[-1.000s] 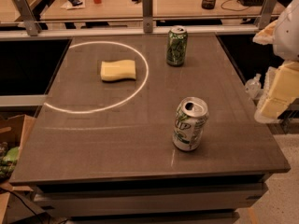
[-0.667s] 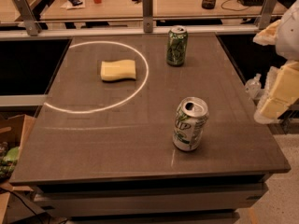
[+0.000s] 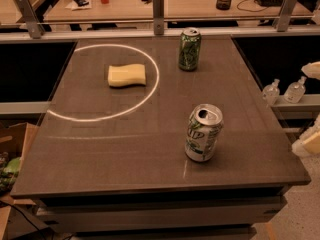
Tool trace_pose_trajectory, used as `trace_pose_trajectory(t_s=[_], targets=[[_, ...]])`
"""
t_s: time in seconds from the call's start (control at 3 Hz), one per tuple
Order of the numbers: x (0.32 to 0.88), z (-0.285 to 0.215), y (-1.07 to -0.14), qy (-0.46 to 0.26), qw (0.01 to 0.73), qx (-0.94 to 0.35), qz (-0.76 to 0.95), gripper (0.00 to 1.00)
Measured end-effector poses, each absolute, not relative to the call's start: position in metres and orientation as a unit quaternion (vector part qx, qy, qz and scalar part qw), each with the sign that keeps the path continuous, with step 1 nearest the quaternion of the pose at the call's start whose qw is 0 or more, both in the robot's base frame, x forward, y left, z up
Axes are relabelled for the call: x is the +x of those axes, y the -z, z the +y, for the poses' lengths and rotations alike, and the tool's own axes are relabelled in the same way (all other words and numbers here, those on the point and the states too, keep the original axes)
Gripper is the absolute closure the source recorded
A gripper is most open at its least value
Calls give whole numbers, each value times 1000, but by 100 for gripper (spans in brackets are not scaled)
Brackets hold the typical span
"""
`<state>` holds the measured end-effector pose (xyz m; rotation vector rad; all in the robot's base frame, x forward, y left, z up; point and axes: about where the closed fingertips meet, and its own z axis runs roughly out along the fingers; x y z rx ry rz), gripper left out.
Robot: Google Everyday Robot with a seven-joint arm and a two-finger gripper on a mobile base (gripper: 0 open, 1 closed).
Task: Move 7up can near sponge
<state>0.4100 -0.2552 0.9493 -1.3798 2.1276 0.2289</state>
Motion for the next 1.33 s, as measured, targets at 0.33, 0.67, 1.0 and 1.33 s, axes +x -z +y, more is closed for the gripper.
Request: trace_pose_trajectory(t_s=[0.33,0.67,1.0,1.33], targets=[[398,-249,-926,-158,349,-502,776,0],[382,-227,-918,-220,375,-508,744,0],[365,-214,-908,-250,376,-513,730,0],[365,-214,-908,-249,376,-513,730,0]])
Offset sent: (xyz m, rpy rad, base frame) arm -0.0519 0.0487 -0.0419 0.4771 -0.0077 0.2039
